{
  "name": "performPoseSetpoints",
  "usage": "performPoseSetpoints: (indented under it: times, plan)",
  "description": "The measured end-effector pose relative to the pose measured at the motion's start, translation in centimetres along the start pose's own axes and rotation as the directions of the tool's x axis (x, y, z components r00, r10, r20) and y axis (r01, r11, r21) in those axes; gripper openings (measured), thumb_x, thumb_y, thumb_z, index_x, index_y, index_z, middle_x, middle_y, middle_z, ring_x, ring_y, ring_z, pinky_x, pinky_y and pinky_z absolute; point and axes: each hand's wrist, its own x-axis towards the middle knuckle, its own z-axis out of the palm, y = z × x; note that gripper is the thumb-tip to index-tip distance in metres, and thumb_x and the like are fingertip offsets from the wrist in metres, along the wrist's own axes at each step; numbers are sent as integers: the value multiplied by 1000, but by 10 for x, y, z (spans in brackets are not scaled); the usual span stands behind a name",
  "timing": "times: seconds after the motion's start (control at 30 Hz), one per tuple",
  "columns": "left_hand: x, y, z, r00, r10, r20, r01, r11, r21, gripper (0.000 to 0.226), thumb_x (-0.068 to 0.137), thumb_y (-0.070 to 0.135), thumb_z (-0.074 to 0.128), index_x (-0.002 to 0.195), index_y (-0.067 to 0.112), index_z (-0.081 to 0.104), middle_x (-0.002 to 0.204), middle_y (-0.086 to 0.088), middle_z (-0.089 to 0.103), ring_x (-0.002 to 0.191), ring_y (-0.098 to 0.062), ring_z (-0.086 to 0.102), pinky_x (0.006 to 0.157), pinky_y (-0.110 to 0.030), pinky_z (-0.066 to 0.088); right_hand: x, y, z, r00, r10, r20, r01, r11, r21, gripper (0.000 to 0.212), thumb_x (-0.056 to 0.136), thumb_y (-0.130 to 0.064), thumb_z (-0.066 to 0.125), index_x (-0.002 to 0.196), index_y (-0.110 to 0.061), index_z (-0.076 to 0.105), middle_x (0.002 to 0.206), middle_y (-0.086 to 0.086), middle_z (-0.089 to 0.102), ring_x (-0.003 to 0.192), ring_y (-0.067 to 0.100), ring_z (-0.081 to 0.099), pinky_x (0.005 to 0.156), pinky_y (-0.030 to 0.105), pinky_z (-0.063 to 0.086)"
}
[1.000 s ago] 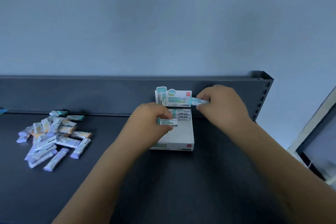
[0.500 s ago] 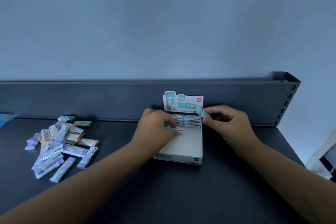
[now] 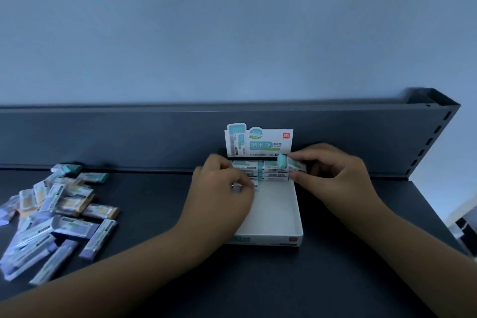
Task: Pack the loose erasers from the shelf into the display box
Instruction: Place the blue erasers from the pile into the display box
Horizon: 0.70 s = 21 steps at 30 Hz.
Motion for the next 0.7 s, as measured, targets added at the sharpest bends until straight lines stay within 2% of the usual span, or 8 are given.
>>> performPoseSetpoints:
  times: [0.1,0.2,0.27,0.33,0.37,0.53,0.6,0.7]
  plan:
    - [-4,10,-11,995,-11,97,10,1000,12,33,82,62,55,87,33,71,103,22,49,106,-6,46,89,-23,42,0,0,1,998,-59,-30,55,991,-122,33,76,-5,85,104,-22,79,100,-7,71,66,21,61,65,31,55]
    - [-9,5,-26,959,117,258,-126,992,21,64,81,82,35,118,40,64,117,28,46,115,1,43,95,-20,40,0,0,-1,994,-88,-67,77,984,-158,33,76,-7,86,105,-22,79,99,-10,71,70,19,63,66,33,56]
    - [-9,-5,-33,885,231,404,-283,956,73,81,81,88,30,141,37,52,133,29,38,124,1,36,105,-20,36,-1,-1,-1,994,-89,-69,77,985,-153,34,75,-7,86,105,-22,78,100,-10,71,70,19,63,67,33,56]
    - [-7,-19,-37,790,341,509,-468,872,144,92,83,87,35,153,27,39,149,20,28,133,-4,30,113,-22,31,-1,-1,0,995,-53,-85,42,991,-129,35,75,-8,87,104,-25,78,99,-10,72,66,19,61,66,36,56]
    - [-5,-24,-39,767,362,530,-501,854,141,96,83,86,38,156,23,34,154,17,24,137,-6,28,116,-23,29,0,-1,1,994,-33,-100,22,993,-118,34,75,-9,87,102,-27,78,99,-10,72,64,21,59,65,38,56]
    - [-4,-30,-39,794,385,470,-471,879,76,100,82,86,39,155,18,36,152,16,24,140,-7,28,118,-26,30,-1,-3,2,992,-62,-112,48,990,-130,32,75,-11,87,99,-28,78,96,-10,71,61,18,56,61,35,54]
    - [-5,-31,-36,803,377,462,-468,879,96,99,82,86,39,155,19,37,150,16,26,138,-7,30,116,-29,33,-1,-4,1,990,-90,-112,72,985,-157,31,76,-10,87,101,-26,78,97,-10,70,62,18,58,62,35,54]
    - [-5,-31,-36,801,425,422,-530,831,168,91,85,82,43,155,25,37,148,12,36,131,-10,36,108,-31,40,-3,-5,1,980,-175,-92,152,964,-220,31,76,-8,86,102,-22,78,100,-8,68,64,19,60,64,26,52]
